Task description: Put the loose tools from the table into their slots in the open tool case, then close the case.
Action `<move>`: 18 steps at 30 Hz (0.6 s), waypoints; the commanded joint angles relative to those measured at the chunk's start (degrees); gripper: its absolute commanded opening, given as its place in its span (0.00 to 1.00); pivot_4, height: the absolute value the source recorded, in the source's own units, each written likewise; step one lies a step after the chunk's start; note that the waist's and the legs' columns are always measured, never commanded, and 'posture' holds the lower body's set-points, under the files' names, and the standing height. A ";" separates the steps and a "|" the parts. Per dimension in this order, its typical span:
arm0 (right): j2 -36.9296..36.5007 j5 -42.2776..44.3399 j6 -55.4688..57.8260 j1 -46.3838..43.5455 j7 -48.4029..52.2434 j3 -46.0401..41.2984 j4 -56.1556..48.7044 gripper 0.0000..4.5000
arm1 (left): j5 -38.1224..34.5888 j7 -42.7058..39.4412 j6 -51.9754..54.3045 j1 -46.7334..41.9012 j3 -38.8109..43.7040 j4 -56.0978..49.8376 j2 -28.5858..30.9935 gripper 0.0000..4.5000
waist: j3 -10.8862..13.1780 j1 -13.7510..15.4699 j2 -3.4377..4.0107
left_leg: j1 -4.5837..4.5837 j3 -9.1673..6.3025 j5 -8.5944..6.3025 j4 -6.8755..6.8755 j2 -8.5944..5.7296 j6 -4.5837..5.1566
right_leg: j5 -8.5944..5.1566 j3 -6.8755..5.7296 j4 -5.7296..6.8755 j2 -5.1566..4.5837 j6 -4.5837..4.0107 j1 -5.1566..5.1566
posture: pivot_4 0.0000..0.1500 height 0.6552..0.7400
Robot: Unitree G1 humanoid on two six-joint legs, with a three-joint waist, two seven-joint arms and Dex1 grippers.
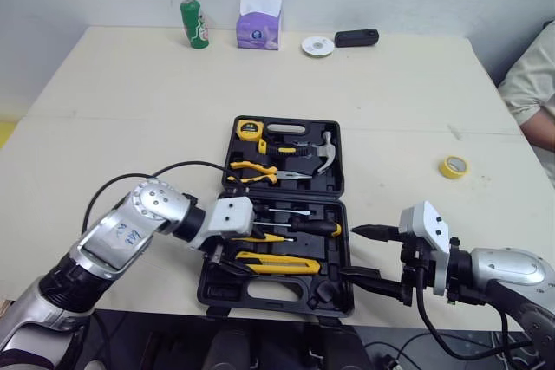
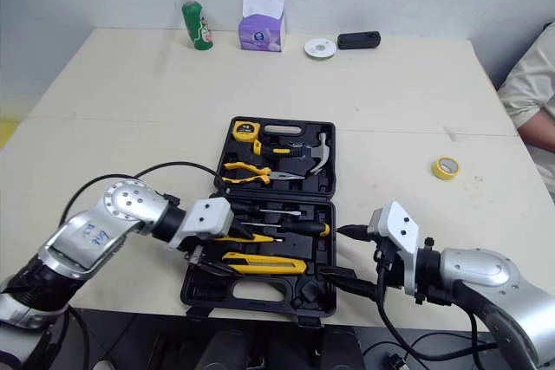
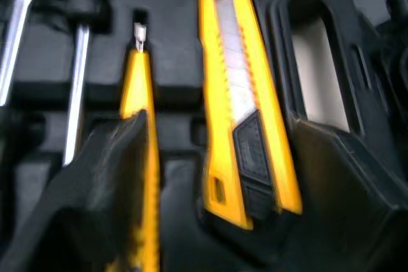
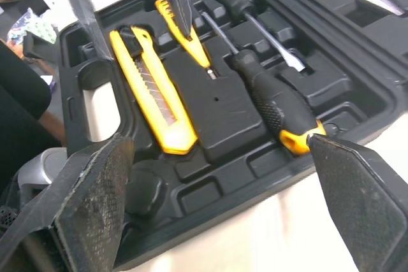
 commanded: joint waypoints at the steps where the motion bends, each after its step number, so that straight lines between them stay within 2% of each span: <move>1: -0.52 1.43 -1.35 -0.32 0.80 -1.38 -2.07 1.00 | -3.74 -2.60 -0.88 -0.04 4.10 -2.58 0.32 0.99 | 0.00 0.03 -0.01 | 0.00 0.00 0.00 0.02 0.00 0.00 | 0.00 0.00 -0.01 -0.01 0.00 0.01 | 1.00 0.90; 6: -0.02 1.02 -2.09 -1.81 1.08 -0.21 -1.88 1.00 | -5.18 -1.39 -9.29 3.78 6.84 0.13 -5.89 0.99 | 0.00 0.10 -0.01 | 0.00 -0.02 0.00 0.02 -0.03 0.01 | 0.00 0.00 -0.01 -0.03 0.01 0.03 | 1.00 0.90; 7: 0.05 0.73 -2.51 -2.08 1.20 0.10 -1.85 1.00 | -5.42 -0.66 -10.95 4.80 7.54 1.13 -7.71 0.87 | 0.00 0.11 -0.01 | 0.01 -0.02 0.00 0.02 -0.03 0.01 | 0.01 -0.01 -0.02 -0.03 0.01 0.04 | 1.00 0.90; 8: 0.01 0.20 -3.22 -2.22 1.56 0.52 -1.84 1.00 | -5.87 0.08 -11.79 5.84 8.33 2.07 -9.37 0.83 | 0.01 0.09 -0.02 | 0.01 -0.02 0.00 0.03 -0.05 0.01 | 0.01 -0.01 0.02 -0.03 0.01 0.04 | 1.00 0.90; 10: -0.35 -0.89 -4.53 -2.04 2.44 1.37 -1.93 1.00 | -7.08 0.96 -11.78 7.75 9.53 3.06 -11.59 0.63 | 0.03 -0.02 -0.07 | 0.01 -0.02 0.01 0.04 -0.04 0.02 | 0.01 -0.01 0.00 -0.02 0.02 0.05 | 1.00 0.90; 16: -0.35 -1.09 -6.05 -1.27 2.63 2.08 -2.02 1.00 | -5.47 0.92 -14.60 11.59 9.37 3.88 -12.15 0.04 | 0.04 0.01 -0.09 | 0.05 -0.02 0.03 0.04 -0.02 0.01 | 0.01 0.00 -0.01 -0.03 0.02 0.05 | 1.00 0.90; 18: -0.23 -1.21 -6.26 -1.31 2.46 2.53 -1.98 1.00 | -5.57 1.07 -14.29 11.79 9.24 4.17 -12.22 0.02 | 0.04 0.02 -0.09 | 0.05 -0.02 0.03 0.04 -0.02 0.01 | 0.01 -0.01 -0.02 -0.04 0.02 0.05 | 1.00 0.90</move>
